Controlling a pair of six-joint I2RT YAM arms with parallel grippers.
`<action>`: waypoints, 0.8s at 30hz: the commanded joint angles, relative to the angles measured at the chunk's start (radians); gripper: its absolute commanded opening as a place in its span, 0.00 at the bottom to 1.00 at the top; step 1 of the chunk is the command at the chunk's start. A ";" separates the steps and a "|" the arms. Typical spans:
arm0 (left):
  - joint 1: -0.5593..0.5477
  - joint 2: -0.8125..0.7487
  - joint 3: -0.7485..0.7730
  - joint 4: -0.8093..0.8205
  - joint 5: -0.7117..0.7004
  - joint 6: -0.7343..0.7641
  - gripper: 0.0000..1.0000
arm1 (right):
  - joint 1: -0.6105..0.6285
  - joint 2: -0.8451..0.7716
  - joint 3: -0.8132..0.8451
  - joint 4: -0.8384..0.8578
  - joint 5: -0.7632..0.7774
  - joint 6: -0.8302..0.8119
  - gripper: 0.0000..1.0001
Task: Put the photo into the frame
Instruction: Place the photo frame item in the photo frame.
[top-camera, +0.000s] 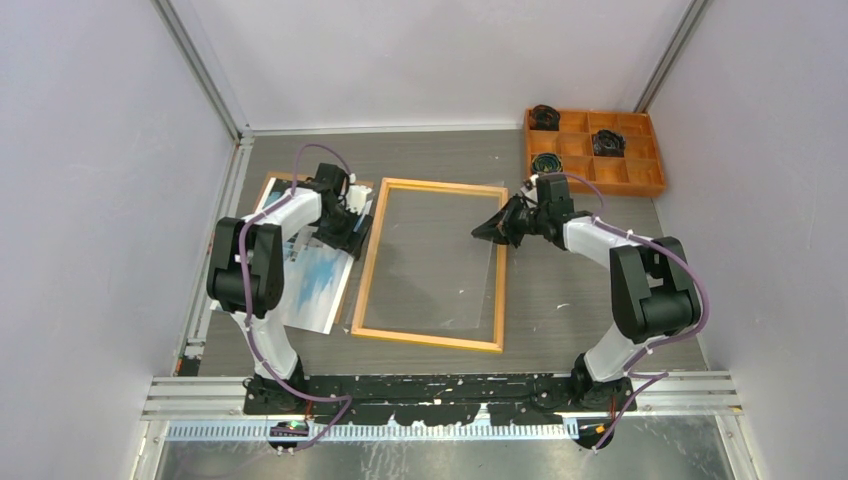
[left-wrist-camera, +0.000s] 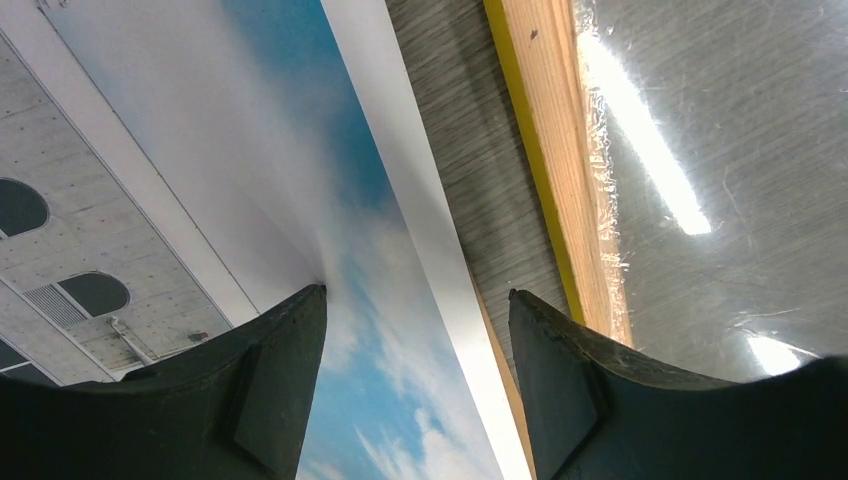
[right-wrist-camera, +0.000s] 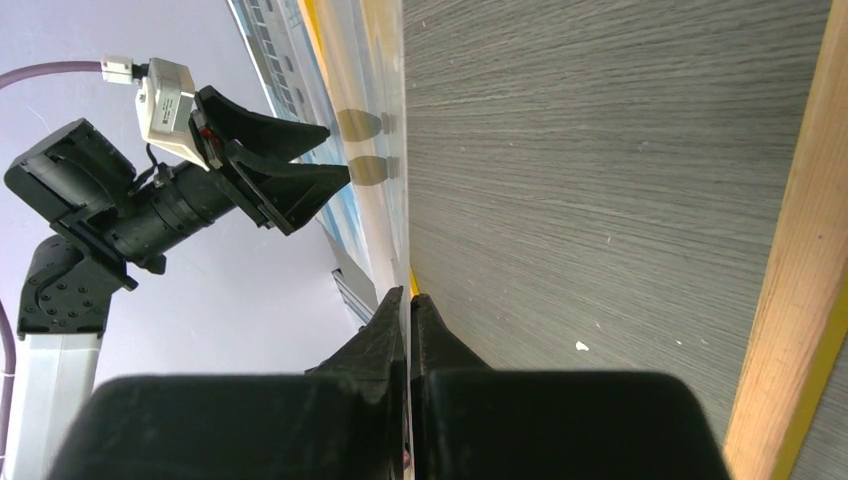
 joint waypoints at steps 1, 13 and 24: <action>-0.012 0.003 -0.004 0.026 -0.010 0.005 0.68 | 0.001 0.013 0.058 -0.006 -0.030 -0.042 0.01; -0.025 0.013 -0.002 0.031 -0.020 0.005 0.68 | 0.001 -0.004 0.127 -0.122 0.076 -0.192 0.01; -0.041 0.026 -0.013 0.040 -0.024 0.005 0.68 | 0.023 -0.026 0.103 -0.022 0.097 -0.174 0.01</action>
